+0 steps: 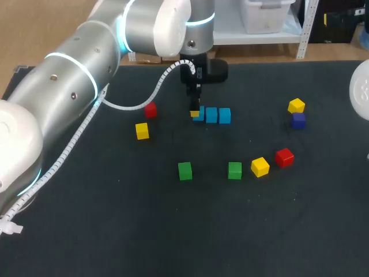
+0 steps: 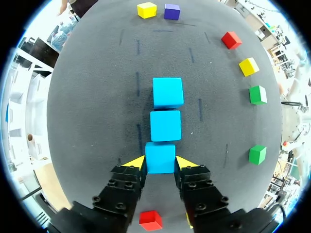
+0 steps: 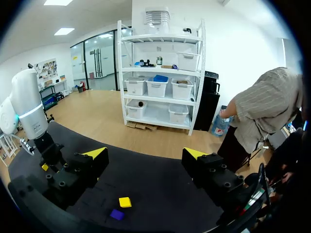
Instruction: Place the blue cubes, place green cubes on the blue cubes, place the yellow cubes on the green cubes, then place the red cubes on the yellow cubes, and place purple cube on the red cubes.
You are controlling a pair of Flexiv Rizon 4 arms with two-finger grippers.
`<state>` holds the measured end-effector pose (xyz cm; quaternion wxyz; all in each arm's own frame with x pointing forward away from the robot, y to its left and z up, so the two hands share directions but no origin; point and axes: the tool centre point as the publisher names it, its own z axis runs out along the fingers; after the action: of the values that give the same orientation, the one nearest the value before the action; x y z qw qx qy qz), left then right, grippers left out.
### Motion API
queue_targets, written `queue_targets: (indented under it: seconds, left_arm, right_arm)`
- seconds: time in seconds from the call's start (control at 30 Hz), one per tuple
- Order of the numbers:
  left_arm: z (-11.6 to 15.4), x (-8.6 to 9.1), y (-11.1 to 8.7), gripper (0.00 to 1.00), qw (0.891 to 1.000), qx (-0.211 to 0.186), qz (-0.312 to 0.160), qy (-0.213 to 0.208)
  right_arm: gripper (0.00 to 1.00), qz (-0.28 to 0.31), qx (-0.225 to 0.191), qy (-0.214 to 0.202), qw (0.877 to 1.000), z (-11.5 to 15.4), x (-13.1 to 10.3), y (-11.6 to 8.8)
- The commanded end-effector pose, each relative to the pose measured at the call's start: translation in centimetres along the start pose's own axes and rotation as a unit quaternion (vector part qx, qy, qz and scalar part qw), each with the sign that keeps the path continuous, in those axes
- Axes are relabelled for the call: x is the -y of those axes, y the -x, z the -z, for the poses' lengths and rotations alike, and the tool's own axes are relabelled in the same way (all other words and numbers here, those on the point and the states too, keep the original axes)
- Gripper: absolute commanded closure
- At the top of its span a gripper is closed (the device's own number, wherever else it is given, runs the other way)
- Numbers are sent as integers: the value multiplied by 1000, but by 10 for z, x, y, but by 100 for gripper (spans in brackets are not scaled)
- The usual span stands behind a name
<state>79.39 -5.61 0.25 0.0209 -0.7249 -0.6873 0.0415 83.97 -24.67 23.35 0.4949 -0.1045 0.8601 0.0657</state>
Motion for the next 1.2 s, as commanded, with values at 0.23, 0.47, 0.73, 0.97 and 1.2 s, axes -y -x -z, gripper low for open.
queue_targets:
  seconds: [0.23,0.47,0.73,0.97,1.2]
  left_arm:
    - [1,-7,0,100,994,-4,1,-106]
    - [0,-6,2,100,994,-3,0,-107]
    - [-1,-6,3,100,994,-3,1,-108]
    - [-2,-4,3,100,994,-3,3,-113]
    - [-3,-4,1,0,993,-2,12,-122]
  right_arm:
    - [0,0,0,1,1000,0,1,0]
    - [0,0,0,1,1000,0,1,0]
    - [0,0,0,1,1000,0,1,0]
    - [0,0,0,1,1000,0,1,0]
    - [0,0,0,1,1000,0,1,0]
